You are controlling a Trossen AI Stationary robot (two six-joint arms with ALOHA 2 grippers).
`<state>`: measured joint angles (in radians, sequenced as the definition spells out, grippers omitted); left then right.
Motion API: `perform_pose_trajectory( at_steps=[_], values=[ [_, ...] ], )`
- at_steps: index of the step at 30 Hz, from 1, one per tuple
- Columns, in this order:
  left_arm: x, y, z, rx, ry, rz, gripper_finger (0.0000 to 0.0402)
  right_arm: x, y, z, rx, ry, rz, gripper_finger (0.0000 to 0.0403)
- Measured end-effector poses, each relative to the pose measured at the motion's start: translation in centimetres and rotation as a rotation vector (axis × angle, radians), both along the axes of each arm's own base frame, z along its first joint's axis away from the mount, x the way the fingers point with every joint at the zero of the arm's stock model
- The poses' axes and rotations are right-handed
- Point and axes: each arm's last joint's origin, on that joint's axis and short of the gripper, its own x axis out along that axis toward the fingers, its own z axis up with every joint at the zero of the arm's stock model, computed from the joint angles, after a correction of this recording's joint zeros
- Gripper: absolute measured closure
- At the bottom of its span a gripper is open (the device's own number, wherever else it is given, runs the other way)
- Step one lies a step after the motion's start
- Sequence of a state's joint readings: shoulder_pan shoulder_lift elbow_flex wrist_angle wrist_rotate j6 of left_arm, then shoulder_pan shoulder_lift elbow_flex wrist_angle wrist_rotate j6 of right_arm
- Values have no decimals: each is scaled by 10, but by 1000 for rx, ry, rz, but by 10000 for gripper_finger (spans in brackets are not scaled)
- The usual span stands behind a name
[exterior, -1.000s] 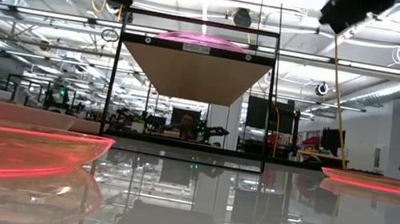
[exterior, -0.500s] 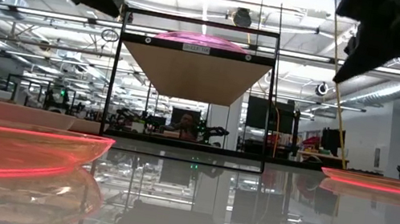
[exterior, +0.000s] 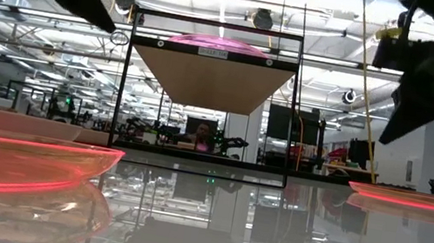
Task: Place and stack plates onto a shelf
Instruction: Stack the top orange plate on top of the pink plate on the shelf
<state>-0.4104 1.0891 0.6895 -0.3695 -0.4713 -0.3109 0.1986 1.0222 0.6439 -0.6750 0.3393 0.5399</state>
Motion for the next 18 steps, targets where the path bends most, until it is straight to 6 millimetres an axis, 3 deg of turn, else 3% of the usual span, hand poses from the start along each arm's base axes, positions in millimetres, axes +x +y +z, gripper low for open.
perform_pose_trajectory(
  at_steps=[8,18],
  values=[
    [4,-7,-9,-23,30,12,378,-7,-2,-17,4,27,-31,403],
    [-3,-26,-9,-83,19,-30,378,-10,-3,-24,-35,40,-43,402]
  ],
)
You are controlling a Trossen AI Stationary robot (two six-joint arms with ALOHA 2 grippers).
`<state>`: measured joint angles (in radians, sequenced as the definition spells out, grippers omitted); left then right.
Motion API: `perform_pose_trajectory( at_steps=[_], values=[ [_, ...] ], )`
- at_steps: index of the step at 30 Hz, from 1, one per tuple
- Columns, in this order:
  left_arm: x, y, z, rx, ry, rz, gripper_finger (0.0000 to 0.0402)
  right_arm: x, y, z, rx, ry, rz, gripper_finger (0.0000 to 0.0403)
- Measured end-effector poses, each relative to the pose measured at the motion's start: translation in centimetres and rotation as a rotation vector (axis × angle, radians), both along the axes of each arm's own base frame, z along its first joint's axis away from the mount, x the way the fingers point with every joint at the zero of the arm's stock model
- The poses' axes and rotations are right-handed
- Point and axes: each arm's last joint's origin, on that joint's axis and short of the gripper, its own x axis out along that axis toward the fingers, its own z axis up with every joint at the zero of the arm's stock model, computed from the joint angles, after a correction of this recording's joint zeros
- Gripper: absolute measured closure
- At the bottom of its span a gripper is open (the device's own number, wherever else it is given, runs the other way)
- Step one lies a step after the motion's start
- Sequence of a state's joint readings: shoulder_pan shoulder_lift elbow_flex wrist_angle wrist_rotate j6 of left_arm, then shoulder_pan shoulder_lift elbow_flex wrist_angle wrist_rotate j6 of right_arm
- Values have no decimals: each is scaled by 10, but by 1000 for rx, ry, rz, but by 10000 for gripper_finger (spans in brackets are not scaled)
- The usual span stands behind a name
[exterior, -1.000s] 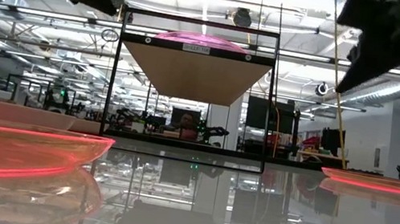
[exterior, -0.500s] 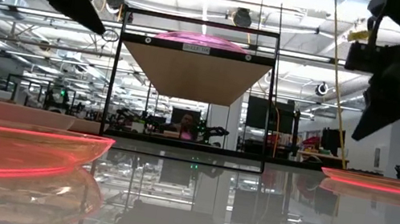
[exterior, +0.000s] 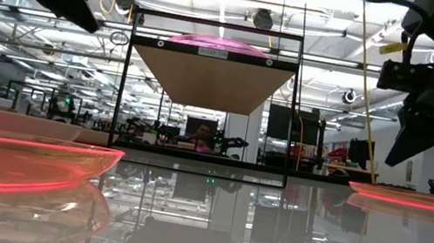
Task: Place and stack plates onto a shelf
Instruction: Stack the top orange plate on top of the pink plate on the shelf
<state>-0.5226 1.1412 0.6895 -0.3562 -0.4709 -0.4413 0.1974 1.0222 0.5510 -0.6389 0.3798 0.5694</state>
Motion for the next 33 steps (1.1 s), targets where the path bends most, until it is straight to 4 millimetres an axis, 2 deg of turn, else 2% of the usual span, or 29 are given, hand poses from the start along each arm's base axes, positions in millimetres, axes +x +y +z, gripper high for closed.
perform_pose_trajectory(
  at_steps=[9,15,22,26,33],
  values=[
    [-3,-14,4,-44,-54,-52,378,-5,-1,-9,-14,20,-10,402],
    [-3,-15,5,-81,-63,-27,378,-8,-2,-18,-19,29,-2,402],
    [-3,-15,5,-90,-64,-19,378,-10,-3,-19,-48,50,25,399],
    [-2,-15,4,-96,-62,-13,378,-13,-5,-23,-117,71,12,368],
    [2,-22,-8,-79,-22,-19,378,-20,-7,-44,-112,41,19,292]
  ],
)
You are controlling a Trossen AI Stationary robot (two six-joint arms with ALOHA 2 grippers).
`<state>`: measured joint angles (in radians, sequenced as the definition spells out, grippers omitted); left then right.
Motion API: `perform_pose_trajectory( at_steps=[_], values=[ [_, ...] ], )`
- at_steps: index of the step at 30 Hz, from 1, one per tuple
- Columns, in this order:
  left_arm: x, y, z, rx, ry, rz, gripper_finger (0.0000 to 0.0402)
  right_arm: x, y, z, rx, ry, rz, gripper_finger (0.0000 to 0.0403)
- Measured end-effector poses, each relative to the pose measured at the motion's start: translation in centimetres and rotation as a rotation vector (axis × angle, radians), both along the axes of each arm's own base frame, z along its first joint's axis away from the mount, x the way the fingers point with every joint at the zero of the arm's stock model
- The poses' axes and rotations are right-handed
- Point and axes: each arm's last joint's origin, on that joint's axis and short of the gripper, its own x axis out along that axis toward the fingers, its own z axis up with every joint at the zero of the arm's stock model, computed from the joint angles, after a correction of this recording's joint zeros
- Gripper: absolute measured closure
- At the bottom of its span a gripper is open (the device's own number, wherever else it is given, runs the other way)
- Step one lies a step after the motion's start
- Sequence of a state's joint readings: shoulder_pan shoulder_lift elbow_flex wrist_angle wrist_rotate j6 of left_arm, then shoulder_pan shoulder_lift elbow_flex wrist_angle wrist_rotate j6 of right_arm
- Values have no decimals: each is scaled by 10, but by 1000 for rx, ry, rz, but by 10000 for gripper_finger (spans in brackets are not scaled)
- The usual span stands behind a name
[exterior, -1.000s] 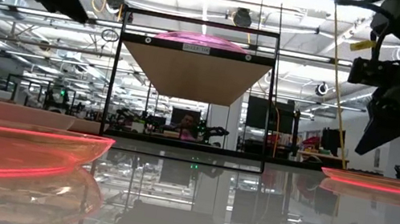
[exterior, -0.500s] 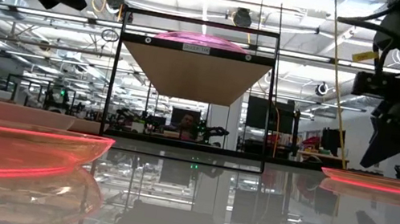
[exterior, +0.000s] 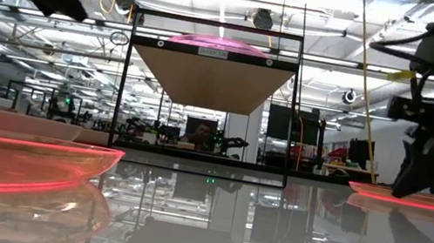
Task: Place and stack plates onto a shelf
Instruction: Stack the top orange plate on top of the pink plate on the shelf
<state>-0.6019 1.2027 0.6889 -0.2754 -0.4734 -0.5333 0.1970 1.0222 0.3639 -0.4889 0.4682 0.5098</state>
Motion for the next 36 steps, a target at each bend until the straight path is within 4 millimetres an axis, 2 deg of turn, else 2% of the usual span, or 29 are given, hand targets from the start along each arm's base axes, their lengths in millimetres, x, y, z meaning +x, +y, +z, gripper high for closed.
perform_pose_trajectory(
  at_steps=[6,13,22,28,36],
  values=[
    [4,-5,-8,11,19,-8,378,-2,-1,-3,-39,10,10,265],
    [5,-5,-6,18,-4,3,378,0,-1,-2,-54,-2,36,264],
    [5,-5,-6,34,-13,4,378,-6,-6,-4,-100,33,-50,269],
    [5,-5,-6,47,-13,-6,378,-10,-8,-9,-84,48,-60,304],
    [5,-5,-6,53,-12,-10,378,-10,-7,-11,-62,44,-40,393]
  ],
)
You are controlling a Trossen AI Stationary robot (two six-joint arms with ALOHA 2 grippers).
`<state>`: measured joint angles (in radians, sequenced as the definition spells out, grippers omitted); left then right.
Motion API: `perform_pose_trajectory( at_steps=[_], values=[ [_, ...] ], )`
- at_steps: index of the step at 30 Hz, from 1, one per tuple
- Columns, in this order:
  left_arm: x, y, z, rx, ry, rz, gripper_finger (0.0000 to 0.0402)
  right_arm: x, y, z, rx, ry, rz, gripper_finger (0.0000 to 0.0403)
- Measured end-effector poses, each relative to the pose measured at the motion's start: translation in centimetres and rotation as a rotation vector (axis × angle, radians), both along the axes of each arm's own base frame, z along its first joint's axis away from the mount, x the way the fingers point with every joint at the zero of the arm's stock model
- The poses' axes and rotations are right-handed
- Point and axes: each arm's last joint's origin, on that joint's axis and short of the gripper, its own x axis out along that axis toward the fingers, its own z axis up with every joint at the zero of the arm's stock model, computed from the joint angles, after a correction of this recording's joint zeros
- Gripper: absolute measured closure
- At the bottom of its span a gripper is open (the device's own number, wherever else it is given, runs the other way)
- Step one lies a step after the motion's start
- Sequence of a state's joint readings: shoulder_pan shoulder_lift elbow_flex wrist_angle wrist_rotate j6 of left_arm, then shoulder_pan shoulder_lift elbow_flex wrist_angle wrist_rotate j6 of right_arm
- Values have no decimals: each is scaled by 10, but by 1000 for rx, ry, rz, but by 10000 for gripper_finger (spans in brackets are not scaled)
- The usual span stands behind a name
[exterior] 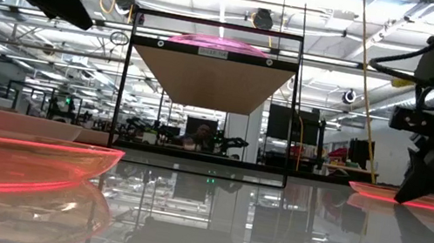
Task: Place and stack plates onto a shelf
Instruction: Stack the top orange plate on top of the pink plate on the shelf
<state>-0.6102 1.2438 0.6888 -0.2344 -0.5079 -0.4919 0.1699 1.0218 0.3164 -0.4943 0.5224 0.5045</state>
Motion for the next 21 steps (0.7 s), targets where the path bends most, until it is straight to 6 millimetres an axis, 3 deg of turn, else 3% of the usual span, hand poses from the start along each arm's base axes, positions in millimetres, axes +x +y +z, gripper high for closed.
perform_pose_trajectory(
  at_steps=[10,21],
  values=[
    [0,0,0,24,1,-17,378,7,2,8,6,-12,41,401],
    [-2,-2,3,-11,25,-122,378,42,8,65,-31,-99,197,403]
  ],
)
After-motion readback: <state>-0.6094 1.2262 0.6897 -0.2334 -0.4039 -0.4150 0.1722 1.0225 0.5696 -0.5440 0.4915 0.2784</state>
